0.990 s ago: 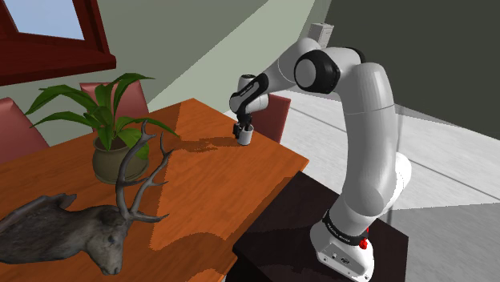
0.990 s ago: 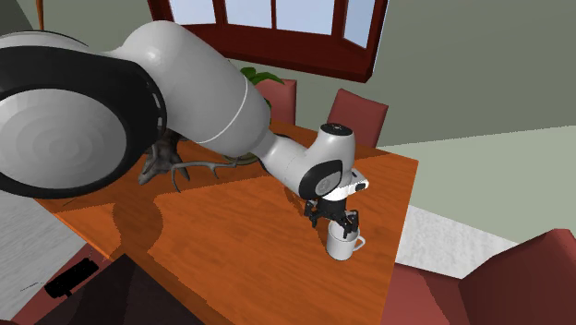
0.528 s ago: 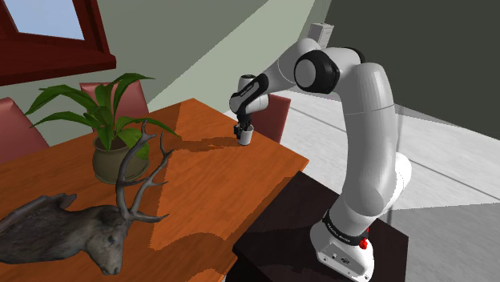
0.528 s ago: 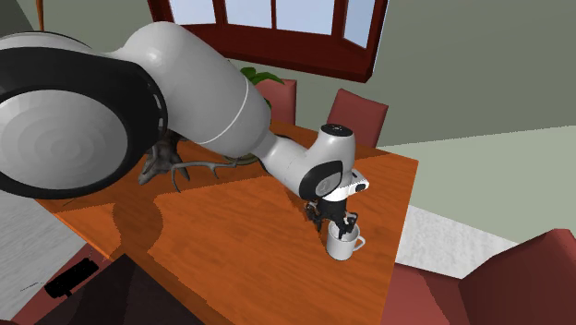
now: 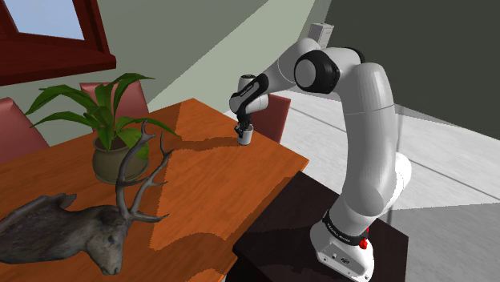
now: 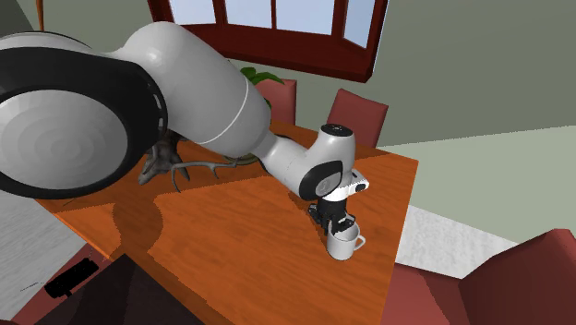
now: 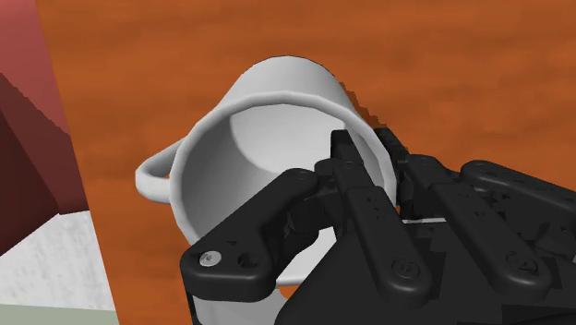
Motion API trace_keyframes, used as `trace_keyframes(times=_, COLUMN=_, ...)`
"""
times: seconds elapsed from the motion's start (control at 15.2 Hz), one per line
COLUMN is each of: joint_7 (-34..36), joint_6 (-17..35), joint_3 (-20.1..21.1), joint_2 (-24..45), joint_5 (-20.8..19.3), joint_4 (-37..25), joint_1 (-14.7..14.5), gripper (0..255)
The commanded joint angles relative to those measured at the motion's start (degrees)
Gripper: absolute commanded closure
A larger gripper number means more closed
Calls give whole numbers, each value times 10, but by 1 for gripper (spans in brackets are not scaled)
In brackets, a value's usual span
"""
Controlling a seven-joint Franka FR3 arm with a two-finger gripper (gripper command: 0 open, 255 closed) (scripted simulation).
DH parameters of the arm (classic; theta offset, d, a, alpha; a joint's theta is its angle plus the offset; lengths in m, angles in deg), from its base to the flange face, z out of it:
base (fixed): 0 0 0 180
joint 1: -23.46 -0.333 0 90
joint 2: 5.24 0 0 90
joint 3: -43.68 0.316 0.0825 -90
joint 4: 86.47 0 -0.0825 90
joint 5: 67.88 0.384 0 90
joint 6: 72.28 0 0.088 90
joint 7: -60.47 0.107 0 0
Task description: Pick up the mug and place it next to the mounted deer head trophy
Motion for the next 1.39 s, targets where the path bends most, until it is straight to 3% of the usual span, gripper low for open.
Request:
trace_keyframes(times=0.0, joint_7=0, joint_6=0, joint_3=0, joint_2=0, joint_5=0, joint_4=0, joint_1=0, gripper=255)
trace_keyframes(times=1.32, joint_7=1, joint_6=-110, joint_3=-9, joint_2=-105, joint_5=-12, joint_4=-6, joint_1=-8, gripper=255)
